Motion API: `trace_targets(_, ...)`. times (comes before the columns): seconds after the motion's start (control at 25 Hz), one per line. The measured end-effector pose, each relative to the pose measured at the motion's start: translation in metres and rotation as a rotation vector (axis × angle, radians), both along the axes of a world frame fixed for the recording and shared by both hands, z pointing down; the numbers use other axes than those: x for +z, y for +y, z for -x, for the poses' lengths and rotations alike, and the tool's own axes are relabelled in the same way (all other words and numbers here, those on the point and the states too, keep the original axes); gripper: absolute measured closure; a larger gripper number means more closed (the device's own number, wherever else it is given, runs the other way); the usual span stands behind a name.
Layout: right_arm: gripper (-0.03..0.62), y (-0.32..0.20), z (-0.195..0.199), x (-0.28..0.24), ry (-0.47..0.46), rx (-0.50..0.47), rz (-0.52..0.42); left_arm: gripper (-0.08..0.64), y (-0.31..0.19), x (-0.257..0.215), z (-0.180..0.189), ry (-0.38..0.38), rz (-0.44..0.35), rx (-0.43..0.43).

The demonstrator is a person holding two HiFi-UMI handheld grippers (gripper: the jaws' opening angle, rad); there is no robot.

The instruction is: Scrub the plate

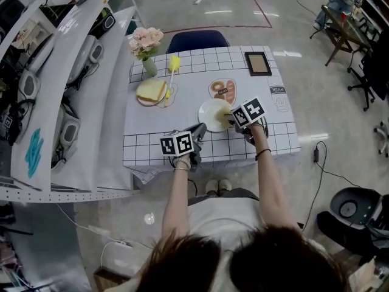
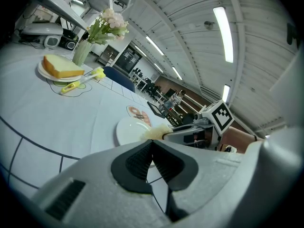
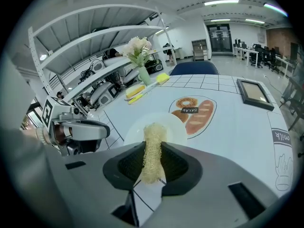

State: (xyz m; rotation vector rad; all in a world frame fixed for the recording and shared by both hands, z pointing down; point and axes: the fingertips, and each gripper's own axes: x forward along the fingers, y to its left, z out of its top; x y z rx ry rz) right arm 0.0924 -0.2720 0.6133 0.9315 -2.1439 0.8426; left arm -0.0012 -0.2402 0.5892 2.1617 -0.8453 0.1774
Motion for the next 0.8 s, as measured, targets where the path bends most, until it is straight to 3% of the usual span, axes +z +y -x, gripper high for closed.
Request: trace_targets(0.8,0.518,0.015,0.022,0.002,0.002,-0.030,0.024,0.549,0.011,0.004,0.009,0.013,0.007,0.025)
